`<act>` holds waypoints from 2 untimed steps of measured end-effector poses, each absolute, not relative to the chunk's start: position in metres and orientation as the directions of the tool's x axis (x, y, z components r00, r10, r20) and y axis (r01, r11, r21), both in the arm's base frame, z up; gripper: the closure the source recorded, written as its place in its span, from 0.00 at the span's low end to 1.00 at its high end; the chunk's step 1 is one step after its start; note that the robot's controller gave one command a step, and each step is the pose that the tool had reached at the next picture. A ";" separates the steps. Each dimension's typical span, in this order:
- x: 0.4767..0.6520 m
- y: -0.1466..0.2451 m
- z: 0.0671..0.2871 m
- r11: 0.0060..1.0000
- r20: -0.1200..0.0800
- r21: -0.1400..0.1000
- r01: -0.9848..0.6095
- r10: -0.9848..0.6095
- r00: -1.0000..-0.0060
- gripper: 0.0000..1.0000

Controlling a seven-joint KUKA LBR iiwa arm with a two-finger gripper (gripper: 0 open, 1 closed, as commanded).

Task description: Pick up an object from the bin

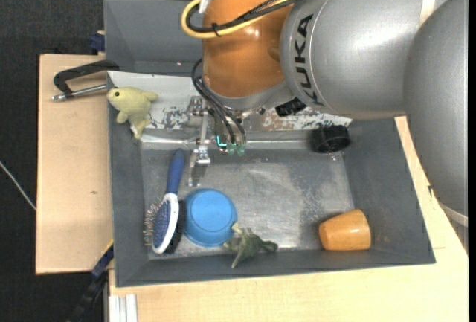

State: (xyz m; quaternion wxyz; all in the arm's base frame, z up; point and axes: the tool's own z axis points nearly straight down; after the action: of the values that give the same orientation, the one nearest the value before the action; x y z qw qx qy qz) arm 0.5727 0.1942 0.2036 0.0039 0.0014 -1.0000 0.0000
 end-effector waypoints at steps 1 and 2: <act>0.576 0.230 0.072 0.899 -0.004 0.000 -0.438 -0.438 -0.899 0.00; 0.601 0.232 0.103 0.754 -0.010 -0.002 -0.657 -0.657 -0.754 0.00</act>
Offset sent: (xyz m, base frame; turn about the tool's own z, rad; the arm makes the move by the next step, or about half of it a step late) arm 0.0019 0.0353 -0.1336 -0.4504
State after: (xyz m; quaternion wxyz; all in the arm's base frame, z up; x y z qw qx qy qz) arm 0.6008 0.2317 0.1026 -0.0052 0.3507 -0.9365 -0.0009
